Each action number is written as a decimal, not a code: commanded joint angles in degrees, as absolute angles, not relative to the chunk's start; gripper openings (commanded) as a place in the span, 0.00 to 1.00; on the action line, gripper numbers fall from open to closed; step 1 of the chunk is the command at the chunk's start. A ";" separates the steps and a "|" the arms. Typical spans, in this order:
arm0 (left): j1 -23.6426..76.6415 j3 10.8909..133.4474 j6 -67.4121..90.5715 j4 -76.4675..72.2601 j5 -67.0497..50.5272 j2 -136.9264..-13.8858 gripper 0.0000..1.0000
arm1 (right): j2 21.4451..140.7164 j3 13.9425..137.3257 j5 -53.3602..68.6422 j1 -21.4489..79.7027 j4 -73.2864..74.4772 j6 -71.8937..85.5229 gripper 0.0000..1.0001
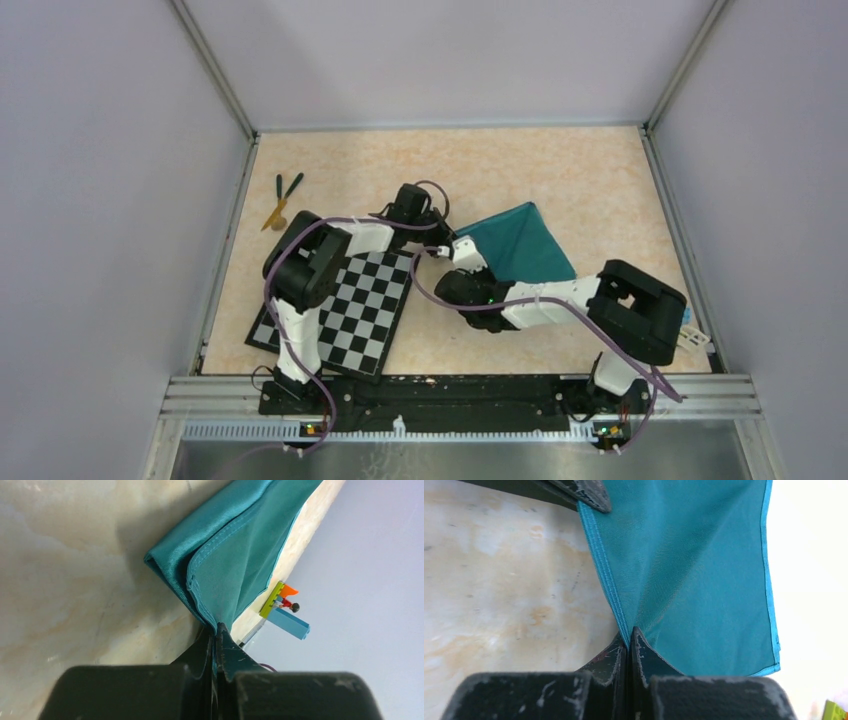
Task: Fold the napkin into a case and place the utensils inside
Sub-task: Pick up the upper triangle-folded napkin from the center of the board, then turn over the upper triangle folded napkin at the center of the board.
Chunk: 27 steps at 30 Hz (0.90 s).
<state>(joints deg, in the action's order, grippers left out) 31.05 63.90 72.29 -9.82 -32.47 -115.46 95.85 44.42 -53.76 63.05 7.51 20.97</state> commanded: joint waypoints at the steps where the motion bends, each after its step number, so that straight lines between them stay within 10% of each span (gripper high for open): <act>1: 30.10 70.09 63.23 2.96 -24.26 -107.68 0.00 | 88.58 48.27 -41.59 63.70 11.62 20.48 0.00; 13: 37.98 68.14 54.95 21.20 5.27 -77.40 0.00 | 71.18 37.84 24.03 57.81 -17.79 37.88 0.00; 19: 43.36 80.07 50.56 23.10 5.74 -93.04 0.00 | 70.06 22.81 41.03 43.27 -37.93 52.97 0.00; 27: 49.70 108.88 47.87 27.53 1.70 -123.18 0.00 | 63.28 18.79 35.52 24.78 -6.97 42.58 0.00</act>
